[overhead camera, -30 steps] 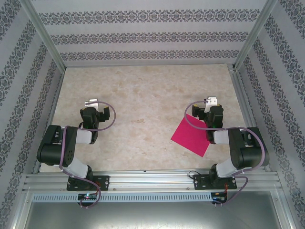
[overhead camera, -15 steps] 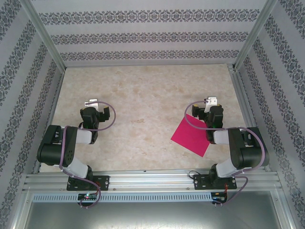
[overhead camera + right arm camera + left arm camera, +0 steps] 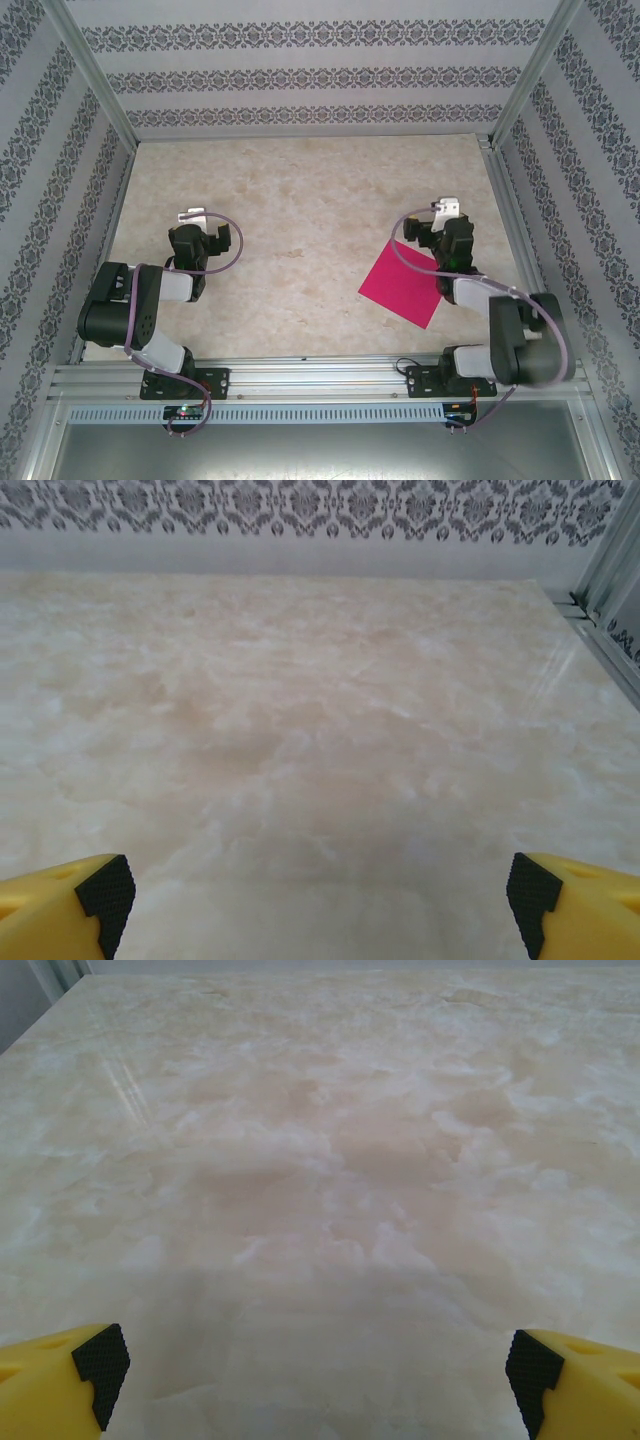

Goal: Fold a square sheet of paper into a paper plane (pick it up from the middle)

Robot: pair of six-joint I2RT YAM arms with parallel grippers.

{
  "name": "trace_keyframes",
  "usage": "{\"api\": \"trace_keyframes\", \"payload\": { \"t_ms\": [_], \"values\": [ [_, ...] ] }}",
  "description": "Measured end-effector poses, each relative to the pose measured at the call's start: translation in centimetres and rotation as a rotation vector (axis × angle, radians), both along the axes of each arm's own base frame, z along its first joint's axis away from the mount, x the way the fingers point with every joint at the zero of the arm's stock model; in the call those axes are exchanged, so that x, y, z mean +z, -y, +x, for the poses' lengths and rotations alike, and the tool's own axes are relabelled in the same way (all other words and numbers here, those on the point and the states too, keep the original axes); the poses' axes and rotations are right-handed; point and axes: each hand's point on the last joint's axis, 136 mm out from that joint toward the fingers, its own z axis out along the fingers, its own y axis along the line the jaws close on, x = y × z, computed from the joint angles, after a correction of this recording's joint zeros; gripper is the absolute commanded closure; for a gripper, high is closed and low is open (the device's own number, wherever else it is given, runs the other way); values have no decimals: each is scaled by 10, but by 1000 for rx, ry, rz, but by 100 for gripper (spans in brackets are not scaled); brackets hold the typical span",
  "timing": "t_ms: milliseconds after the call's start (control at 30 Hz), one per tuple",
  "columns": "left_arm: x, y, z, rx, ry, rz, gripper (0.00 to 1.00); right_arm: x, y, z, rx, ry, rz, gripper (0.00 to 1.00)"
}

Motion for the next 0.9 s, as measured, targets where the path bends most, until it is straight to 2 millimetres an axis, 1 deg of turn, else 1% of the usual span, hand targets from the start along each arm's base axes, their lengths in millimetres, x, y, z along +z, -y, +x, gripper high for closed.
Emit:
{"api": "trace_keyframes", "payload": {
  "t_ms": [100,200,267,300,367,433,533,600,633,700,767,800,900],
  "values": [
    [0,0,0,0,0,0,0,30,0,3,-26,-48,64,2],
    [5,-1,-4,14,2,11,0,60,1,-5,-106,-100,217,2],
    [20,-5,-10,39,5,18,0,69,-6,-13,-92,-144,311,2],
    [35,-7,-12,57,27,16,0,69,-12,-17,-73,-174,363,2],
    [75,-11,-17,89,118,-10,0,56,-25,-28,-45,-256,454,2],
    [113,-15,-28,133,209,-72,0,33,-38,-42,-24,-371,534,2],
    [156,-17,-38,173,257,-169,0,4,-55,-63,-21,-529,592,6],
    [171,-10,-38,153,242,-227,0,-8,-67,-74,-11,-603,596,7],
    [175,-5,-38,135,222,-262,0,-14,-73,-79,-3,-639,594,9],
    [173,5,-38,102,181,-326,0,-25,-85,-90,8,-710,580,11],
    [161,17,-40,65,142,-399,0,-35,-91,-99,3,-764,551,11],
    [152,22,-43,53,118,-437,0,-40,-92,-103,-8,-784,536,12],
    [125,38,-51,9,42,-536,0,-48,-91,-110,-43,-822,513,12]
  ]
}}
